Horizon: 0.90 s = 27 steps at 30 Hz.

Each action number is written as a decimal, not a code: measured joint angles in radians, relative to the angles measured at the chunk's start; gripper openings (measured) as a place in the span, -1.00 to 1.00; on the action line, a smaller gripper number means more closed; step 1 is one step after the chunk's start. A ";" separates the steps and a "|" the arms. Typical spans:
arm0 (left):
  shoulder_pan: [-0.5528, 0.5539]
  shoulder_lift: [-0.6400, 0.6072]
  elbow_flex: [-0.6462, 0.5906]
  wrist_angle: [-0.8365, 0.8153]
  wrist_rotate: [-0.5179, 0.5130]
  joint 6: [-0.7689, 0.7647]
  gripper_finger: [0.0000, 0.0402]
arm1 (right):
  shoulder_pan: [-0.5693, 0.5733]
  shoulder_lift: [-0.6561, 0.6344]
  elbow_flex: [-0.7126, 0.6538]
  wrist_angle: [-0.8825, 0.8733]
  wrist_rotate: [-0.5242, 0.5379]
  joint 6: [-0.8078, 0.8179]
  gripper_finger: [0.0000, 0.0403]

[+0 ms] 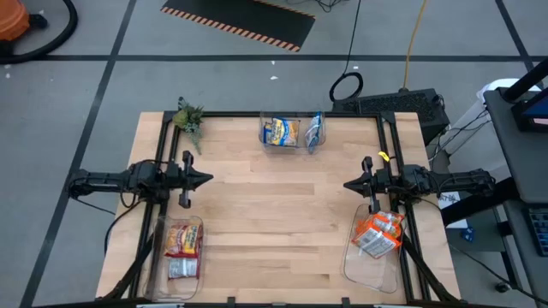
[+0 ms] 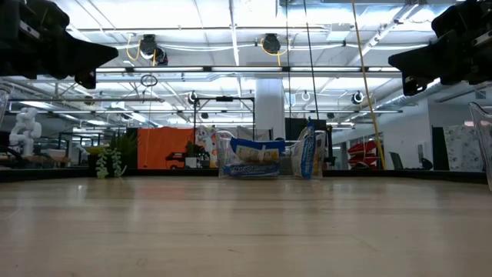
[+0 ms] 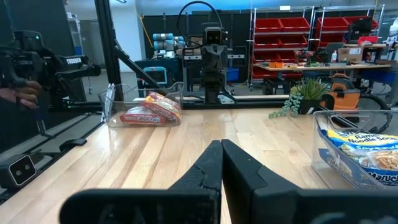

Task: Sort Maruchan noodles
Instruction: Return to Home Position

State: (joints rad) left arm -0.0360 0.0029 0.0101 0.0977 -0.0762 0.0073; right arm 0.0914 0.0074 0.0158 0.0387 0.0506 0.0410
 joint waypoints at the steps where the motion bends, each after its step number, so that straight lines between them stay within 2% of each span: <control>1: 0.000 0.000 0.000 0.004 0.001 0.007 -1.00 | 0.000 0.000 0.000 0.000 0.000 0.000 -1.00; 15: 0.011 0.000 0.000 -0.016 0.013 0.040 -1.00 | 0.000 0.000 0.000 0.000 0.000 0.000 -1.00; 20: 0.011 0.001 0.001 -0.078 0.030 0.029 -1.00 | 0.000 0.000 0.000 0.001 0.000 0.000 -1.00; 27: 0.011 0.038 0.002 -0.084 0.049 0.000 -1.00 | 0.000 0.000 0.000 0.001 0.000 0.000 -1.00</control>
State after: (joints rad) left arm -0.0246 0.0404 0.0120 0.0139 -0.0272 0.0071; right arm 0.0914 0.0078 0.0160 0.0397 0.0508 0.0410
